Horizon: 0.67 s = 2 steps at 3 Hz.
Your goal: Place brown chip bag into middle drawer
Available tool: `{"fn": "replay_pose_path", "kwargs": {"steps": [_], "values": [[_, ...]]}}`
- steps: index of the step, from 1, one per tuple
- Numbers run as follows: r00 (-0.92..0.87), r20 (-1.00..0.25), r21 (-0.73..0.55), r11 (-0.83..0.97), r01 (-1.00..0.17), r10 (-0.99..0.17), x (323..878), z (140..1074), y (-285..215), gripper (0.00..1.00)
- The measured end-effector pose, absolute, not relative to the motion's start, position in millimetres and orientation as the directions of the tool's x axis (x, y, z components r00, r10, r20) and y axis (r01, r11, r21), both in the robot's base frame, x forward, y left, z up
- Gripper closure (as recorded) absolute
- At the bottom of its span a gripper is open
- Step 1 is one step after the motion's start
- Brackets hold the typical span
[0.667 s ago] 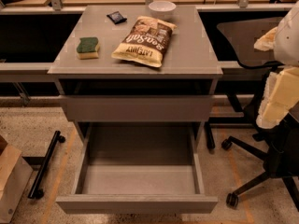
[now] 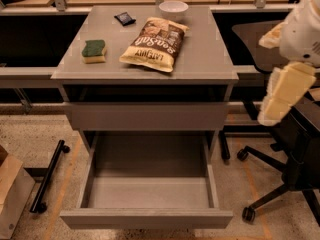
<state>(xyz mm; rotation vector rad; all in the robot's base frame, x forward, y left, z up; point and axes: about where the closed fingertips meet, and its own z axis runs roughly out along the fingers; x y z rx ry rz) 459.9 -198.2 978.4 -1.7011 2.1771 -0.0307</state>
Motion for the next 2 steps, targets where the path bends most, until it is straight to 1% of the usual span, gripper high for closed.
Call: {"fn": "replay_pose_path", "kwargs": {"steps": [1, 2], "values": [[-0.163, -0.388, -0.232, 0.267, -0.935, -0.907, 500, 980, -171, 0.0], [-0.093, -0.461, -0.268, 0.239, -0.933, -0.883, 553, 998, -131, 0.0]]}}
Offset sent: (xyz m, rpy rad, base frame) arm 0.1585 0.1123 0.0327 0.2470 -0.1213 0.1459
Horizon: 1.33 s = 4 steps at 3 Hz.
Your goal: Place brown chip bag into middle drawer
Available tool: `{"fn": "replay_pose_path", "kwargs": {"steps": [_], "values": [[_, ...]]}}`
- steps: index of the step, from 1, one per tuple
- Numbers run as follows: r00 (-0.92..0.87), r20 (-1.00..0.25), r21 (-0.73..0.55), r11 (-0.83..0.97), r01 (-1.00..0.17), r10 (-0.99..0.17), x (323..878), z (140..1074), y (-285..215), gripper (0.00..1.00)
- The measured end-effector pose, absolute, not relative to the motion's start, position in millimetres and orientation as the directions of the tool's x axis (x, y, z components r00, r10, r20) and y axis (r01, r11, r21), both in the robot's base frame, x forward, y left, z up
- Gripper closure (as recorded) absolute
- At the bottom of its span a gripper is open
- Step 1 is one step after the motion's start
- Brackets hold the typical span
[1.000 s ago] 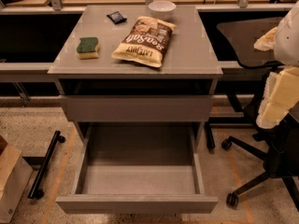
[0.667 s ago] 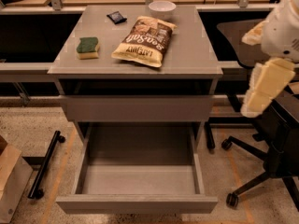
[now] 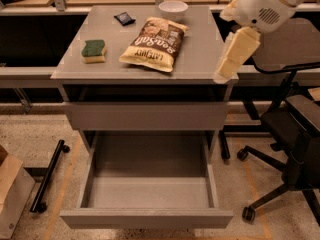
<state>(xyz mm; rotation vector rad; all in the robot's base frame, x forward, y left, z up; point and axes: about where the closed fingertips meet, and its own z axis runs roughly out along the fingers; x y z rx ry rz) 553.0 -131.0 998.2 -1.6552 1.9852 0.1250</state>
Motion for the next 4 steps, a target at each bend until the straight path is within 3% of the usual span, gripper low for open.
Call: {"fn": "replay_pose_path", "kwargs": {"steps": [2, 4], "values": [[-0.086, -0.514, -0.279, 0.261, -0.924, -0.854, 563, 999, -116, 0.0], [-0.088, -0.735, -0.257, 0.395, -0.882, -0.673, 663, 991, -55, 0.0]]}}
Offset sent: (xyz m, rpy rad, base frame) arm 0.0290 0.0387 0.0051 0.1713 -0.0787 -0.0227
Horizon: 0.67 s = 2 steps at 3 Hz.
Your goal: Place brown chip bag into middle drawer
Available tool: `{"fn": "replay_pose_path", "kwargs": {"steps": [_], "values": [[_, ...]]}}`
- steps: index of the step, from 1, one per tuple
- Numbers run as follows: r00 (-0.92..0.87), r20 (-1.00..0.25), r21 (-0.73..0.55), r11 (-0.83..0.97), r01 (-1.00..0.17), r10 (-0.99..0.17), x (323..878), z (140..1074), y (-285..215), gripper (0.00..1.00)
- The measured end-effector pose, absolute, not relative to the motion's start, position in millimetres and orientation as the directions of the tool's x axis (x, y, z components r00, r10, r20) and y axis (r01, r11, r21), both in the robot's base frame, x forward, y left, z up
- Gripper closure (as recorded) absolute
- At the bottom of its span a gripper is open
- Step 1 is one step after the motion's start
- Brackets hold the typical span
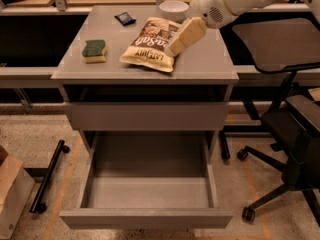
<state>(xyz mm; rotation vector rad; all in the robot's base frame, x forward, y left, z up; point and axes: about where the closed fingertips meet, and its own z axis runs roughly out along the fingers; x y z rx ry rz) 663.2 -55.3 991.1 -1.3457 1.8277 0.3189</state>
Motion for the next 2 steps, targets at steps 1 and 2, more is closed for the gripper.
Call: {"fn": "replay_pose_path", "kwargs": {"steps": [1, 2], "values": [[-0.092, -0.782, -0.253, 0.45, -0.857, -0.616, 708.0, 991.3, -30.5, 0.0], [-0.09, -0.789, -0.254, 0.455, -0.853, -0.608, 712.9, 992.1, -27.2, 0.0]]}}
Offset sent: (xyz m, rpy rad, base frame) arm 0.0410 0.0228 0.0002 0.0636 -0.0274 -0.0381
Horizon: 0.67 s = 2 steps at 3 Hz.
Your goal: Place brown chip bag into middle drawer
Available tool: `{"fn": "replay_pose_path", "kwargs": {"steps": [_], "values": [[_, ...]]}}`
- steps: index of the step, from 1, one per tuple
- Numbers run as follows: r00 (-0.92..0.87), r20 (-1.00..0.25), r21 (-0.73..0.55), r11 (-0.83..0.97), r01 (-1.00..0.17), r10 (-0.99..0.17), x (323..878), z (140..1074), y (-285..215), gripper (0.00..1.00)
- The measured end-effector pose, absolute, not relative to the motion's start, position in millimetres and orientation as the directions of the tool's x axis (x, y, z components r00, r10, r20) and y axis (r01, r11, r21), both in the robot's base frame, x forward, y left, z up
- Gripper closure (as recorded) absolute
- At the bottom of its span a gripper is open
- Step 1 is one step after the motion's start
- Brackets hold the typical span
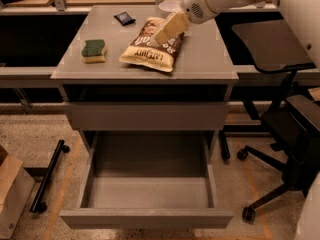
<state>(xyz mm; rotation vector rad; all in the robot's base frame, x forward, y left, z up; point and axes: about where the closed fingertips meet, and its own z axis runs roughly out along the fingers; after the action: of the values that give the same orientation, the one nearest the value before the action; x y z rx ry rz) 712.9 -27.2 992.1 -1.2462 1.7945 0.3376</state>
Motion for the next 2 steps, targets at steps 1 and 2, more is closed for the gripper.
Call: {"fn": "replay_pose_path", "kwargs": {"steps": [1, 2], "values": [[-0.122, -0.798, -0.216, 0.47, -0.856, -0.59, 720, 973, -14, 0.0], [-0.15, -0.823, -0.175, 0.496, -0.85, -0.547, 741, 947, 0, 0.0]]}}
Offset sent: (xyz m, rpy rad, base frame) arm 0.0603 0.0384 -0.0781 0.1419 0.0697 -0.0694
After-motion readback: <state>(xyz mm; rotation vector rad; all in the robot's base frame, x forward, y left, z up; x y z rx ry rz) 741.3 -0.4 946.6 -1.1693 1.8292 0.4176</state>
